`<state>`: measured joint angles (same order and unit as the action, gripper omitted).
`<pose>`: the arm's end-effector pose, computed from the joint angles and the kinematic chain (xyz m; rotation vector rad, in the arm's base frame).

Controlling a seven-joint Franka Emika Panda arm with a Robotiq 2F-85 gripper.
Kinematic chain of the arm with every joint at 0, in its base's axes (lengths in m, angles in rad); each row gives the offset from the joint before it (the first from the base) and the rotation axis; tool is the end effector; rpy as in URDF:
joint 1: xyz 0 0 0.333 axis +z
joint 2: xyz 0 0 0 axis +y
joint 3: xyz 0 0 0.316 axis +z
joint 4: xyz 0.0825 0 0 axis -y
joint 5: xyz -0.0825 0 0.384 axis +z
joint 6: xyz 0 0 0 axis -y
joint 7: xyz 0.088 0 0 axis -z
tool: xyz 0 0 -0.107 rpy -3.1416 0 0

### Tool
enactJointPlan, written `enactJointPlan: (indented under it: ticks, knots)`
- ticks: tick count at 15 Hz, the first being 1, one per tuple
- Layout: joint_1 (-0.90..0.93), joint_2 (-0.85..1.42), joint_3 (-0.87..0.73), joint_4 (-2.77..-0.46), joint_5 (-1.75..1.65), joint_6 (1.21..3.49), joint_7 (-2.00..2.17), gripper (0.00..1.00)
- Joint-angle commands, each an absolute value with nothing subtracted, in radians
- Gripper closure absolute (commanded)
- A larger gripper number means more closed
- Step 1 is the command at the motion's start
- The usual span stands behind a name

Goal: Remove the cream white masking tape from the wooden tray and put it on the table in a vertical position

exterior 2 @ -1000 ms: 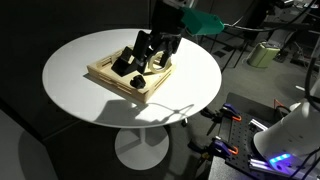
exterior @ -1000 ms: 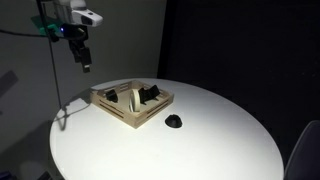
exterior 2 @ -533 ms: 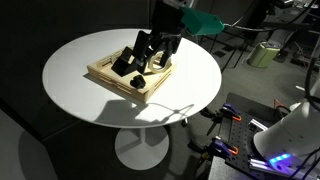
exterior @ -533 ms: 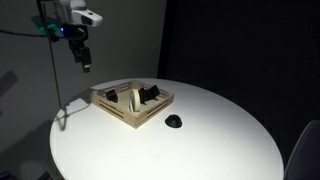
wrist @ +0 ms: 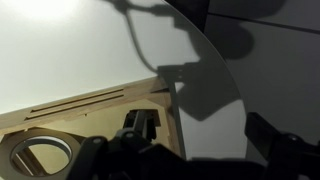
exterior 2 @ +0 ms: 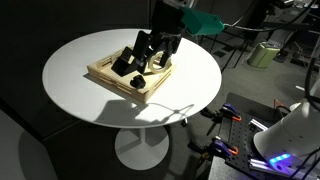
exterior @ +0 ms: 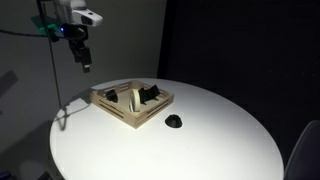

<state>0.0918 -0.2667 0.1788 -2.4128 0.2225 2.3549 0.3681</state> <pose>0.4538 0.1308 0.4315 -2.9270 0.3528 -0.2330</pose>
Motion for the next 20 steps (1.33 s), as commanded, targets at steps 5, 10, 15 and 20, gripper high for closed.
enactJointPlan:
  ticks: [5,10,15,20]
  knots:
    - [0.09,-0.225,0.176,-2.353,0.197,2.376,0.386,0.0]
    - [0.066,-0.271,0.161,-2.343,0.153,2.397,0.396,0.0]
    - [0.009,-0.35,0.13,-2.359,0.109,2.403,0.42,0.0]
    - [-0.062,-0.404,0.099,-2.379,0.096,2.411,0.46,0.0]
